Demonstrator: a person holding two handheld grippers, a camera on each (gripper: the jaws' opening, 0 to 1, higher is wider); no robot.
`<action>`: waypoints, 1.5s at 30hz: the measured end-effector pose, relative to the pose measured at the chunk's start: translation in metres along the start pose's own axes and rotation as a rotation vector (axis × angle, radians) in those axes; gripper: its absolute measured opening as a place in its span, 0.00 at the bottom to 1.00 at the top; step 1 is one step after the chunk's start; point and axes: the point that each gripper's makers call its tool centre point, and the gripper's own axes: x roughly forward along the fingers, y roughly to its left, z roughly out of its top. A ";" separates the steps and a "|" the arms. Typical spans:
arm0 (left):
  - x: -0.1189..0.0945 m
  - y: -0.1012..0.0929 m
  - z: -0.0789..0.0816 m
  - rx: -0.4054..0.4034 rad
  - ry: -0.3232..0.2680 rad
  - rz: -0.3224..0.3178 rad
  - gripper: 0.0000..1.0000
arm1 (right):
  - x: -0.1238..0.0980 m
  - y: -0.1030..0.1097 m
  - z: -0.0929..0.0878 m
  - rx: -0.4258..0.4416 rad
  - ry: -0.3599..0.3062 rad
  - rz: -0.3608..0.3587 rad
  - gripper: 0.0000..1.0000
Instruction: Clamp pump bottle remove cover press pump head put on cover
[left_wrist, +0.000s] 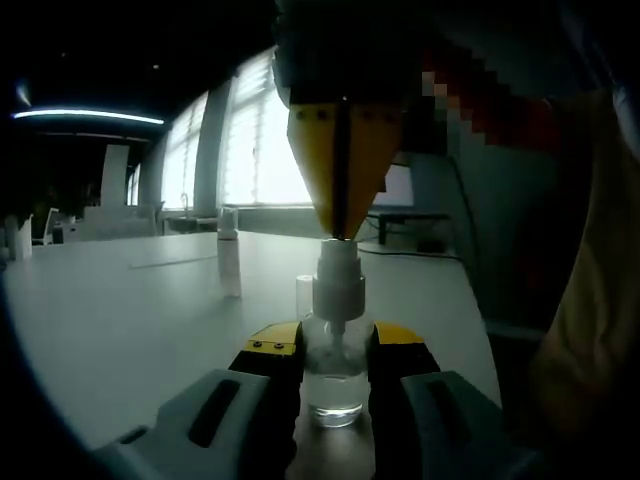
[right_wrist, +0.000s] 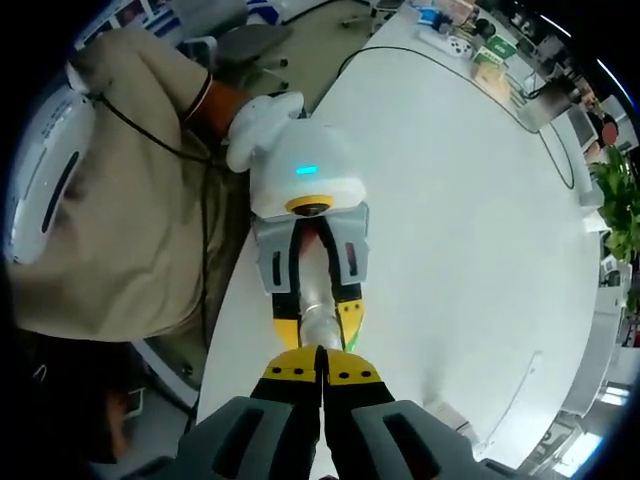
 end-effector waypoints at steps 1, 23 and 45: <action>0.000 0.000 0.000 -0.001 0.000 -0.001 0.16 | -0.001 0.000 0.000 -0.002 -0.002 0.000 0.00; 0.000 0.000 0.000 -0.003 -0.002 0.000 0.16 | -0.004 0.000 0.001 -0.010 0.002 -0.010 0.00; 0.002 -0.003 0.002 -0.002 -0.002 -0.001 0.16 | 0.003 0.001 0.000 0.038 -0.012 0.015 0.00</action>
